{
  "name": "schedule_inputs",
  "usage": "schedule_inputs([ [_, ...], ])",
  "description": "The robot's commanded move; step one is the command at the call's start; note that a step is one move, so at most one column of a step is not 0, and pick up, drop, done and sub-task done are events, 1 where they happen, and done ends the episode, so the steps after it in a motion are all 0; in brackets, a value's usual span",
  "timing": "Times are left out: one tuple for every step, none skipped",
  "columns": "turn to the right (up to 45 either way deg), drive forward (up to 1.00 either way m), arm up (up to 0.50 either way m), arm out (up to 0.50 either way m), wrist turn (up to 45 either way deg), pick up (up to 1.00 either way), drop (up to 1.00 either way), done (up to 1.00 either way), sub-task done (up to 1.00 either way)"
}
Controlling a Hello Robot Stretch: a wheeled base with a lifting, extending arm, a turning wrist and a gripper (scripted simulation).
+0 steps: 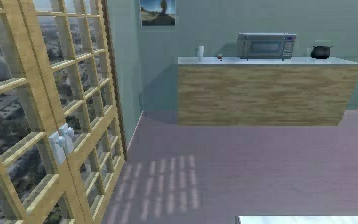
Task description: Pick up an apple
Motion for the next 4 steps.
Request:
schedule_inputs([
  [0.0, 0.00, 0.00, 0.00, 45.0, 0.00, 0.00, 0.00, 0.00],
  [0.0, 0.00, 0.00, 0.00, 45.0, 0.00, 0.00, 0.00, 0.00],
  [0.0, 0.00, 0.00, 0.00, 39.0, 0.00, 0.00, 0.00, 0.00],
  [0.0, 0.00, -0.30, 0.00, 0.0, 0.00, 0.00, 0.00, 0.00],
])
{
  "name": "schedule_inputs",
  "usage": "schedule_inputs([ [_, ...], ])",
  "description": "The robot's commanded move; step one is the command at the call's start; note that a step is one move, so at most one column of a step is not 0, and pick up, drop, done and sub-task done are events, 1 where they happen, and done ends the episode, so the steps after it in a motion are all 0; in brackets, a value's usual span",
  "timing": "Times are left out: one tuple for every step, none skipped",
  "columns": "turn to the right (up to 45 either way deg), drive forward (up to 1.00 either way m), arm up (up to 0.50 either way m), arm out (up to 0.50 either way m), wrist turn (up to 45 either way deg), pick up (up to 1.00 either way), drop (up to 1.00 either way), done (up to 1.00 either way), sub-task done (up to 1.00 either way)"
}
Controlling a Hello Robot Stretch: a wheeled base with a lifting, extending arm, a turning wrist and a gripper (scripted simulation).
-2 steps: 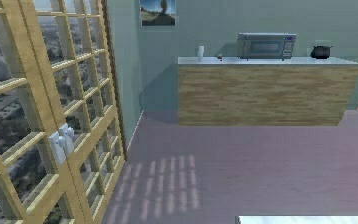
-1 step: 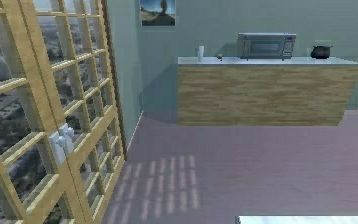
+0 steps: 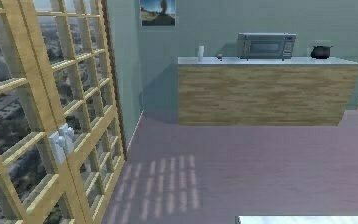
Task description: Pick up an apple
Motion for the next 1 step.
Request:
schedule_inputs([
  [0.0, 0.00, 0.00, 0.00, 0.0, 1.00, 0.00, 0.00, 0.00],
])
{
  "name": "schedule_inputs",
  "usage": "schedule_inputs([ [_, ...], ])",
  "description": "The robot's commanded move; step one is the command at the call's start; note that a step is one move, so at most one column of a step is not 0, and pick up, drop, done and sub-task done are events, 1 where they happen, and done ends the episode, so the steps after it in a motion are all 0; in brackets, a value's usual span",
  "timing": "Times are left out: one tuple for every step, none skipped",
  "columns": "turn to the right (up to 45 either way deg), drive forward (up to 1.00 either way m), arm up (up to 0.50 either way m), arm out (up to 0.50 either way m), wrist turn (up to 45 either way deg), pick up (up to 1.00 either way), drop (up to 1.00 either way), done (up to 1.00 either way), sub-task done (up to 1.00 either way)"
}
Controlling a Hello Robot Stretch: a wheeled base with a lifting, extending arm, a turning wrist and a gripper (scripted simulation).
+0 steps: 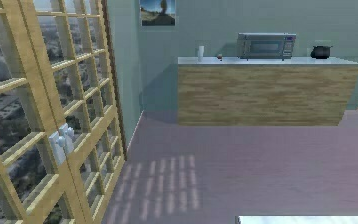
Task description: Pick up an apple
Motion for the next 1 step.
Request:
schedule_inputs([
  [0.0, 0.00, 0.10, 0.00, 0.0, 0.00, 0.00, 0.00, 0.00],
])
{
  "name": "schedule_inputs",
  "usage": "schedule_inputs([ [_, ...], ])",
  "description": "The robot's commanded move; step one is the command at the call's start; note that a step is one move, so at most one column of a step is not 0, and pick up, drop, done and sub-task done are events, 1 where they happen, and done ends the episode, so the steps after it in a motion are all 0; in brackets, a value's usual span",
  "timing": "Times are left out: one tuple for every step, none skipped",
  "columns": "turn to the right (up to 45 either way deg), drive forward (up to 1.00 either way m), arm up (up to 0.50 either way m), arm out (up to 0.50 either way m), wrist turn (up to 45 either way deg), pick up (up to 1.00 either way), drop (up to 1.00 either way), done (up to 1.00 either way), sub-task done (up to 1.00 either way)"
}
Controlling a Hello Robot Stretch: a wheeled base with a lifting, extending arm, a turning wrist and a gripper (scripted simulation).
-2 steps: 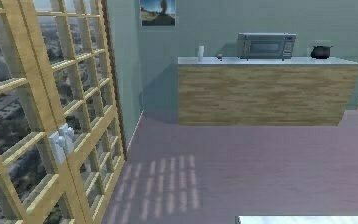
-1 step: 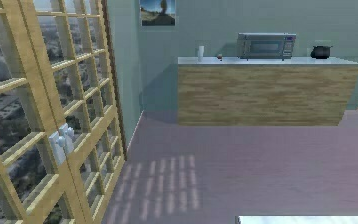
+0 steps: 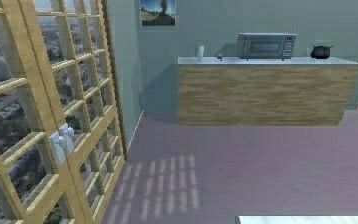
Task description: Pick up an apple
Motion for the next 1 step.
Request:
schedule_inputs([
  [0.0, 0.00, 0.00, 0.00, 0.0, 0.00, 0.00, 1.00, 0.00],
])
